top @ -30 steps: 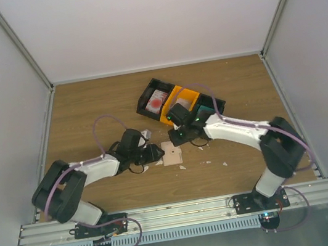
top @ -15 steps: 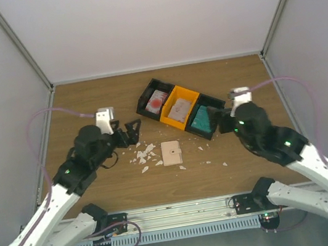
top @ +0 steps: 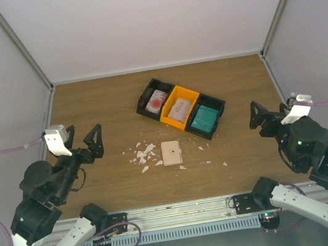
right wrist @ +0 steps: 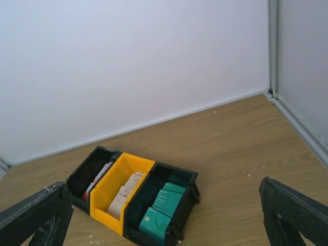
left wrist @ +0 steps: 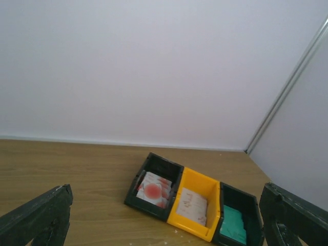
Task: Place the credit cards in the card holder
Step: Reset both arms
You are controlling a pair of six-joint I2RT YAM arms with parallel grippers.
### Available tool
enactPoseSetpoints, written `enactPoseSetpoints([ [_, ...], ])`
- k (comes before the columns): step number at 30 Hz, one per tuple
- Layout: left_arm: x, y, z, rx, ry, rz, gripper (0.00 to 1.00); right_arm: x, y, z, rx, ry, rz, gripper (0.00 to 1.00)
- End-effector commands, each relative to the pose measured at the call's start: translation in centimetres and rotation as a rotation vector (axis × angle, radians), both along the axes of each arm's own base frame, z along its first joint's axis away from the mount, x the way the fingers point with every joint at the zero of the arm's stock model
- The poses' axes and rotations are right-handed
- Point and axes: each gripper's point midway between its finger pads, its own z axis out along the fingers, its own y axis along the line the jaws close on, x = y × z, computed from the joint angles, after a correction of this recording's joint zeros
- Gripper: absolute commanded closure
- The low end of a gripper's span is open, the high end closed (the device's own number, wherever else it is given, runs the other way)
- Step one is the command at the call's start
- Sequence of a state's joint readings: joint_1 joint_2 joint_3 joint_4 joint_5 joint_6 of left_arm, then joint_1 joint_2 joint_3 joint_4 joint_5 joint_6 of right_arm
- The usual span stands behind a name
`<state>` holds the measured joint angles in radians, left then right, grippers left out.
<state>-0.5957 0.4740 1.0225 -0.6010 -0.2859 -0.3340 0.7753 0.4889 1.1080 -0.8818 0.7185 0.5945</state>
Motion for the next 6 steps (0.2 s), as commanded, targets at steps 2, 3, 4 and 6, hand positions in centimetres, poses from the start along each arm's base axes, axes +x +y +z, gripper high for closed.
enactPoseSetpoints([
  [2, -0.57, 1.68, 1.2, 0.048, -0.025, 0.063, 0.01, -0.83, -2.35, 0.38, 0.003, 0.002, -0.093, 0.0],
  [3, -0.57, 1.74, 1.22, 0.05, -0.024, 0.066, 0.01, -0.87, -2.45, 0.3, 0.002, 0.004, -0.097, 0.0],
  [4, -0.55, 1.79, 1.16, 0.051, -0.02, 0.07, 0.01, -0.89, -2.45, 0.26, 0.005, 0.004, -0.096, 0.0],
  [6, -0.48, 1.9, 0.98, 0.048, -0.014, 0.077, 0.01, -0.9, -2.43, 0.13, 0.01, 0.005, -0.096, 0.01],
])
